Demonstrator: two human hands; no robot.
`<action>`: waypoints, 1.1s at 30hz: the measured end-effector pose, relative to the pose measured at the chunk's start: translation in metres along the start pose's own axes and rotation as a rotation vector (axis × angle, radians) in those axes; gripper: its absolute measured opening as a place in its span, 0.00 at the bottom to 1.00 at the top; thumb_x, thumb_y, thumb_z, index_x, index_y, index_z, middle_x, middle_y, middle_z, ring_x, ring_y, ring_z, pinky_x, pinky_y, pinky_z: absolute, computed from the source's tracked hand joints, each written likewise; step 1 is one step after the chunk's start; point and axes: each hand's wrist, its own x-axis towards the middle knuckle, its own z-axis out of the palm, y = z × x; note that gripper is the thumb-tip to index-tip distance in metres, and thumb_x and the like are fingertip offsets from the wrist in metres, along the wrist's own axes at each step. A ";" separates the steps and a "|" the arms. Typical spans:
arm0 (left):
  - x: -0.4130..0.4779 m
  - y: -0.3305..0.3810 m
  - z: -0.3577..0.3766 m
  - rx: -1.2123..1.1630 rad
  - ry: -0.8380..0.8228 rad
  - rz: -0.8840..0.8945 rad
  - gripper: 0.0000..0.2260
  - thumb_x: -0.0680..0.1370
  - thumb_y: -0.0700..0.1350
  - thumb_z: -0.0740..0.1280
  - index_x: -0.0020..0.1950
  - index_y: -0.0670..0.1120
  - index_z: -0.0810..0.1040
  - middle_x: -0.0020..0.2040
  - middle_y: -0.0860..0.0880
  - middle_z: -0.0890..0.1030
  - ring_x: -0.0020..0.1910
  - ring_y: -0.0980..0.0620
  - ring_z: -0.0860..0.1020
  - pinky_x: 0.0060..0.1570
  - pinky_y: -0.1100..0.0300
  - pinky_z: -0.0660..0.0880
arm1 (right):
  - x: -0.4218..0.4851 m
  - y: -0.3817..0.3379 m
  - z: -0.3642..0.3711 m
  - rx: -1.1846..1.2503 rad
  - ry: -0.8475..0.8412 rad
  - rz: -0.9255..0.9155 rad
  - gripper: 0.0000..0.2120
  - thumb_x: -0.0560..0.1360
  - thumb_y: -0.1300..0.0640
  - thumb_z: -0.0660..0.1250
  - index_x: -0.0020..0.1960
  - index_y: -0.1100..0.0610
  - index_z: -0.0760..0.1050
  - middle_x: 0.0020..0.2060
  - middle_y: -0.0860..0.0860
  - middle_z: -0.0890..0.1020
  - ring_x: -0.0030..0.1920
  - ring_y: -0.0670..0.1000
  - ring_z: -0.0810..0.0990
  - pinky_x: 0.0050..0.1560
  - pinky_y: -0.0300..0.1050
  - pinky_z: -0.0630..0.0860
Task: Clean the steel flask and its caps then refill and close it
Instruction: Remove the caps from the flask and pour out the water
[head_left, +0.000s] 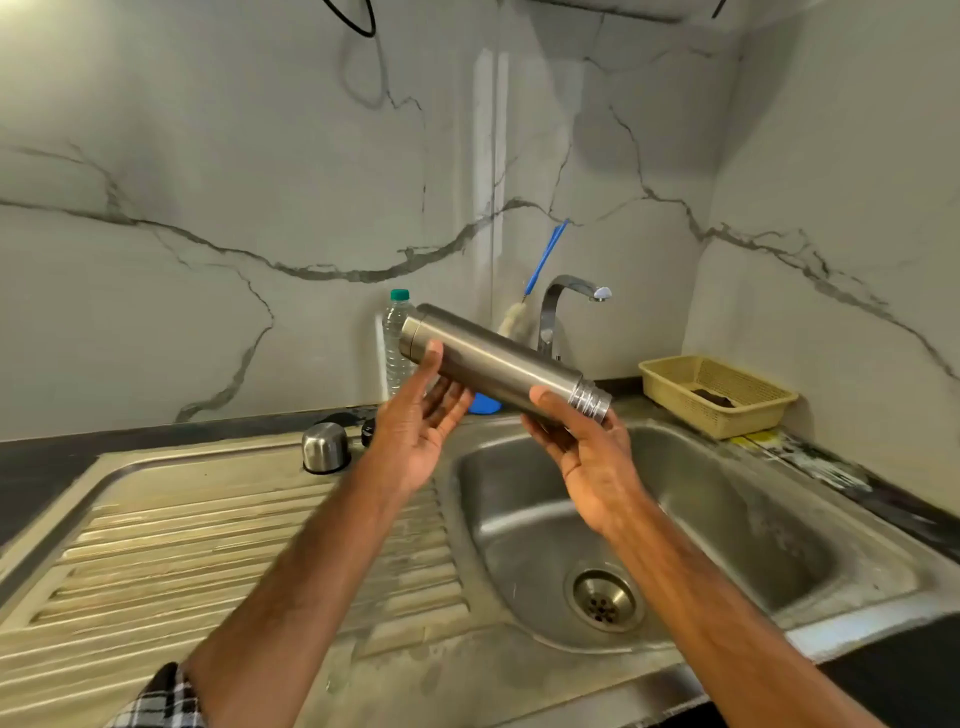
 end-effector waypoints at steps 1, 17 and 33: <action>-0.001 -0.004 0.002 0.015 0.012 -0.018 0.27 0.69 0.46 0.79 0.65 0.41 0.75 0.56 0.38 0.85 0.55 0.42 0.85 0.52 0.51 0.83 | 0.000 0.002 -0.002 -0.067 -0.009 -0.056 0.35 0.61 0.67 0.80 0.66 0.62 0.74 0.58 0.61 0.82 0.57 0.57 0.84 0.60 0.54 0.80; 0.003 0.002 -0.002 0.403 -0.223 0.075 0.29 0.69 0.44 0.78 0.68 0.41 0.76 0.60 0.40 0.84 0.60 0.40 0.82 0.58 0.43 0.80 | -0.004 0.021 -0.018 -1.180 -0.131 -0.338 0.33 0.58 0.48 0.85 0.60 0.48 0.77 0.46 0.42 0.83 0.44 0.38 0.82 0.39 0.34 0.79; 0.010 -0.011 -0.019 0.518 -0.236 0.099 0.27 0.71 0.40 0.76 0.68 0.43 0.75 0.60 0.42 0.84 0.60 0.42 0.83 0.56 0.40 0.80 | 0.001 0.025 -0.018 -1.328 -0.125 -0.254 0.41 0.62 0.43 0.82 0.70 0.49 0.68 0.60 0.47 0.79 0.51 0.43 0.79 0.52 0.43 0.82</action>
